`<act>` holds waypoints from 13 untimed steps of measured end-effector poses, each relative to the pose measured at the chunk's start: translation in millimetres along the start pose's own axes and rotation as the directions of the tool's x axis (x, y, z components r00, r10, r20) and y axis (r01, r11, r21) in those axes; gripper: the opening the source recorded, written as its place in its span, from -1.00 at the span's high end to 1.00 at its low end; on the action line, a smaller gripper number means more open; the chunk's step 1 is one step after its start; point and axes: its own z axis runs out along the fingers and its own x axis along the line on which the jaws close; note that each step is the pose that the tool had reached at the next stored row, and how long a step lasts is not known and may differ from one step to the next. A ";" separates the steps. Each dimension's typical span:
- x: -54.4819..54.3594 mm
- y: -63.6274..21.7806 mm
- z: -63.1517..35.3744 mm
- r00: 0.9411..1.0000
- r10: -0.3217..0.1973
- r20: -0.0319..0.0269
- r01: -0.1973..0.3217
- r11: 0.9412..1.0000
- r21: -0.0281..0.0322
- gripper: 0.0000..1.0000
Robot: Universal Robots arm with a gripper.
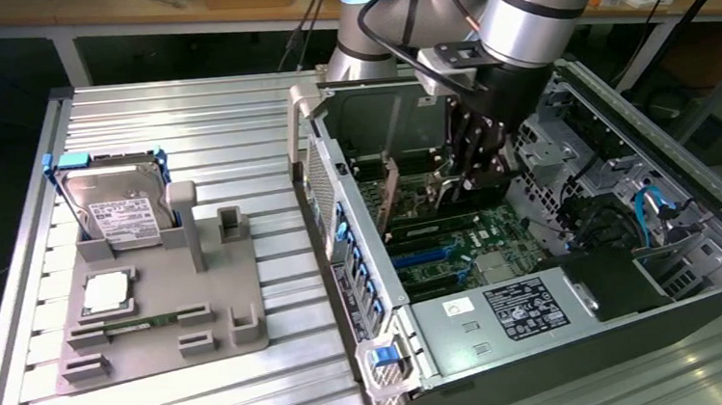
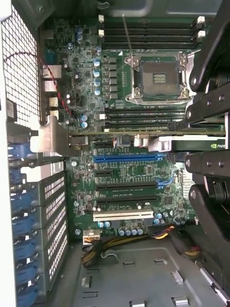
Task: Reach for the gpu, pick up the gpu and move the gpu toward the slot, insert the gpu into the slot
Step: 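Insert the gpu into the slot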
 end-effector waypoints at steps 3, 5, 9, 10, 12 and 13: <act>2.6 0.9 3.5 1.000 0.000 0.002 0.000 1.000 0.001 0.47; 3.9 2.1 5.8 1.000 0.000 0.008 0.000 1.000 0.001 0.47; 5.8 5.1 10.0 1.000 0.000 0.027 0.000 1.000 0.001 0.47; 6.3 5.7 10.9 1.000 0.000 0.031 0.000 1.000 0.001 0.47; 8.2 6.6 12.4 0.999 -0.001 0.035 0.001 1.000 0.001 0.47; 9.8 7.0 13.0 0.999 -0.001 0.035 0.001 1.000 0.001 0.47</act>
